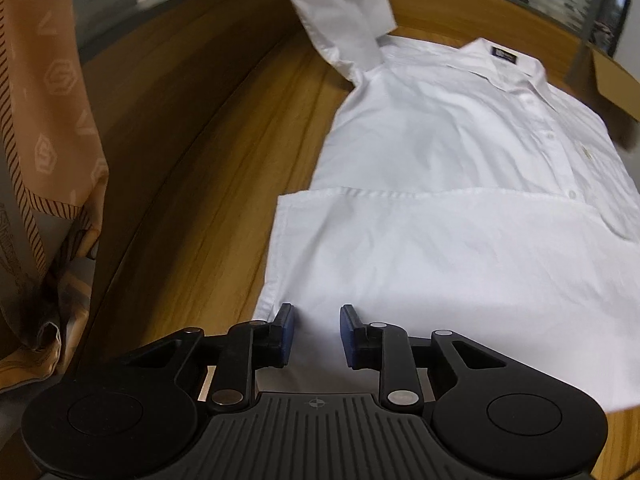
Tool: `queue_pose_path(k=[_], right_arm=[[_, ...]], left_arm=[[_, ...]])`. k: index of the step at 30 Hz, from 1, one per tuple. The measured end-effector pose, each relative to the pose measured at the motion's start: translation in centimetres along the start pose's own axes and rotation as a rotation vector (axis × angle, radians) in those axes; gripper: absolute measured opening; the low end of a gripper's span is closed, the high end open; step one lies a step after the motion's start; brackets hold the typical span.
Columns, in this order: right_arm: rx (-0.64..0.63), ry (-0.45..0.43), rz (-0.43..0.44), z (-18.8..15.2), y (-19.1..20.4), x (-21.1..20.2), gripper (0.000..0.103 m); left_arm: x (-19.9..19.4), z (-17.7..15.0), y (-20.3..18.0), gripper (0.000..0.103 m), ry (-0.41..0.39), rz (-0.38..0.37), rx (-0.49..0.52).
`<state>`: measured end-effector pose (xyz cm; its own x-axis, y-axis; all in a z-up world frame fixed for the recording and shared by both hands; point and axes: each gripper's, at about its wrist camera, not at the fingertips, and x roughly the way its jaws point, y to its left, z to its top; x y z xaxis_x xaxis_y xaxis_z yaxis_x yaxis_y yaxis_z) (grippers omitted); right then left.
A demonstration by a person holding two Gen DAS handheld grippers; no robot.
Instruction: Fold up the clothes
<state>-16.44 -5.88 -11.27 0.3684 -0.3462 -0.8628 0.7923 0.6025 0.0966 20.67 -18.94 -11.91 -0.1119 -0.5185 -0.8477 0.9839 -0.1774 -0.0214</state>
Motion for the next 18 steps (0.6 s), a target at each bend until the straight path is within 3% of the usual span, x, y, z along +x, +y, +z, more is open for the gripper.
queue_pose_path(k=[6,13,18], right_arm=[[-0.013,0.003,0.029,0.6,-0.1,-1.0,0.057],[-0.048,-0.05,0.009,2.2,-1.4,-4.0,0.058],[-0.072,-0.064,-0.011,3.3,-4.0,-5.9,0.058]], left_arm=[[-2.5,1.3,2.1,0.046,-0.121,-0.077,-0.246],[-6.9,2.1,-2.3,0.054,-0.138,-0.025,-0.142],[-9.7,0.9,-6.9,0.056,-0.148,-0.023,-0.126]])
